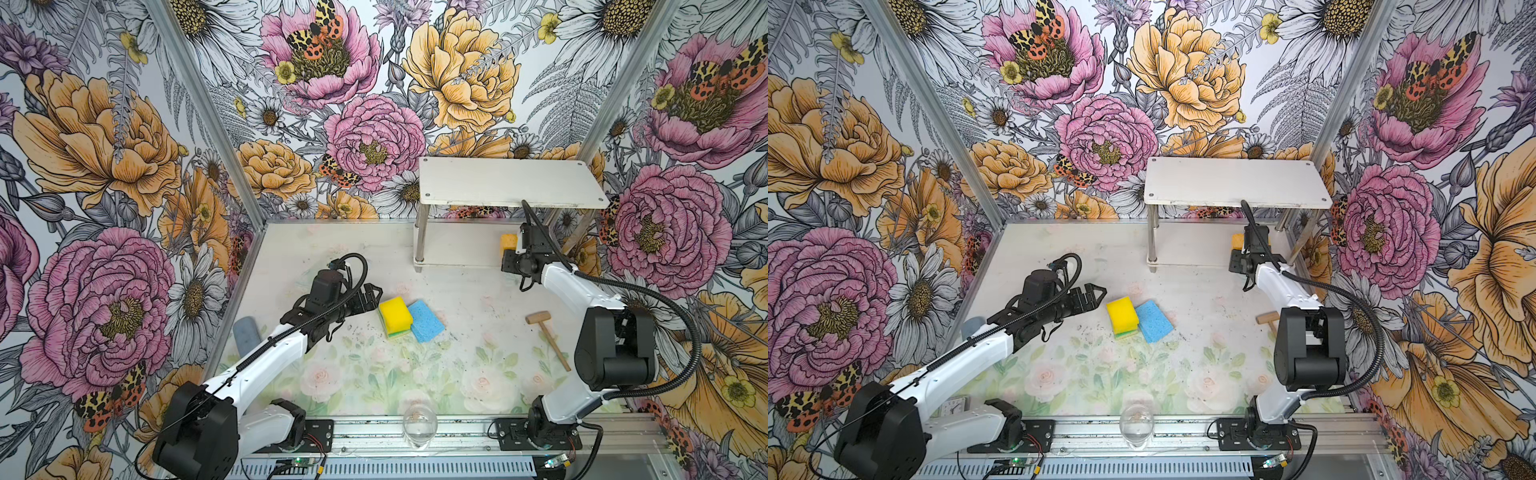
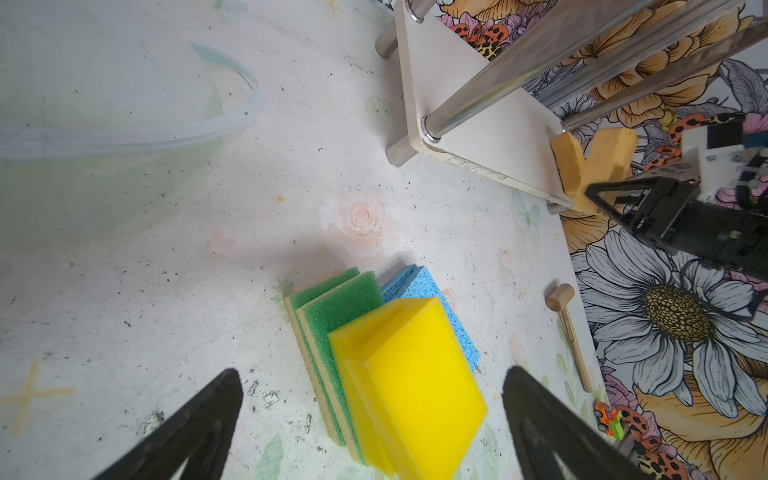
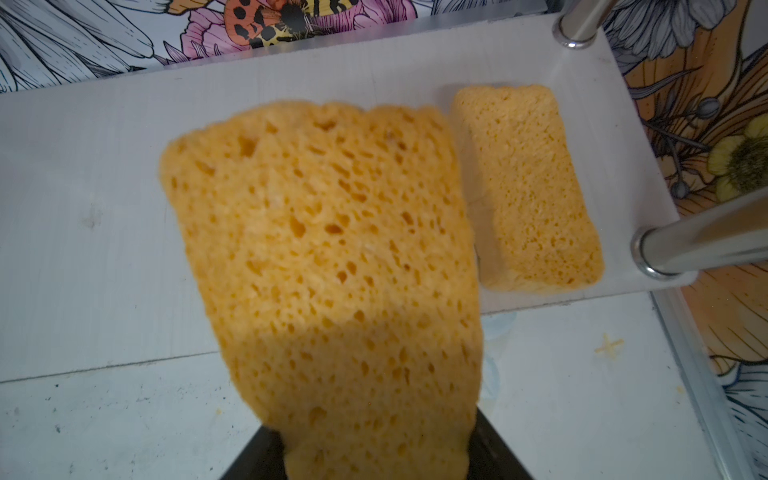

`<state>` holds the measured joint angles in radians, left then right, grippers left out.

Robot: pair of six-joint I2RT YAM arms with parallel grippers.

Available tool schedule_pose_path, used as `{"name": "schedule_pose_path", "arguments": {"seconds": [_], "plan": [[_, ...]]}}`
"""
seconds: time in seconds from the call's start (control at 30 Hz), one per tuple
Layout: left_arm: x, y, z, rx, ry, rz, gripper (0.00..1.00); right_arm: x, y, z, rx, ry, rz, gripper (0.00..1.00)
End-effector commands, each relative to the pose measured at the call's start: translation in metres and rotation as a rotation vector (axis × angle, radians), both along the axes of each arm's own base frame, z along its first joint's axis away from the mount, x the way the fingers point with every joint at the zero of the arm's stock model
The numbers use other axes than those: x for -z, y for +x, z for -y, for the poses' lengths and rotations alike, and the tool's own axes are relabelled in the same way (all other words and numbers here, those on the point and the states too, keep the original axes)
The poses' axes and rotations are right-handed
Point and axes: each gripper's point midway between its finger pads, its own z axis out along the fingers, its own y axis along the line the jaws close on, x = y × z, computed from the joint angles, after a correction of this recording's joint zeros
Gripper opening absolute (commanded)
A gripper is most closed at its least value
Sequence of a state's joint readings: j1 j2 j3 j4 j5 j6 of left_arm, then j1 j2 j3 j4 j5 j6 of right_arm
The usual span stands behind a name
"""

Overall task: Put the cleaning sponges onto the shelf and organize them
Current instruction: 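Lift the orange-yellow sponge with the right gripper and carry it over the shelf, then lower the sponge onto the shelf beside the first sponge and open the right gripper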

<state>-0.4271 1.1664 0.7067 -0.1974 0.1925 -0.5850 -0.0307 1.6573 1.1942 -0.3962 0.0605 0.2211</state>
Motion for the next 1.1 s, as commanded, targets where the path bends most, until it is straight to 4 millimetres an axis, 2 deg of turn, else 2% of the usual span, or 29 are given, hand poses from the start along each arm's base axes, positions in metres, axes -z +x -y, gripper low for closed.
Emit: {"name": "schedule_pose_path", "arguments": {"seconds": [0.0,0.4,1.07], "plan": [[-0.01,0.002,-0.001,0.01,-0.01,0.038,0.99,-0.017,0.023,0.009,0.041,-0.002,0.09,0.14],[-0.009,0.003,0.0,0.011,-0.012,0.035,0.99,0.005,0.033,0.012,0.062,-0.005,0.067,0.17],[-0.012,0.003,0.0,0.011,-0.011,0.035,0.99,0.017,0.047,0.013,0.049,-0.008,0.05,0.21]]}}
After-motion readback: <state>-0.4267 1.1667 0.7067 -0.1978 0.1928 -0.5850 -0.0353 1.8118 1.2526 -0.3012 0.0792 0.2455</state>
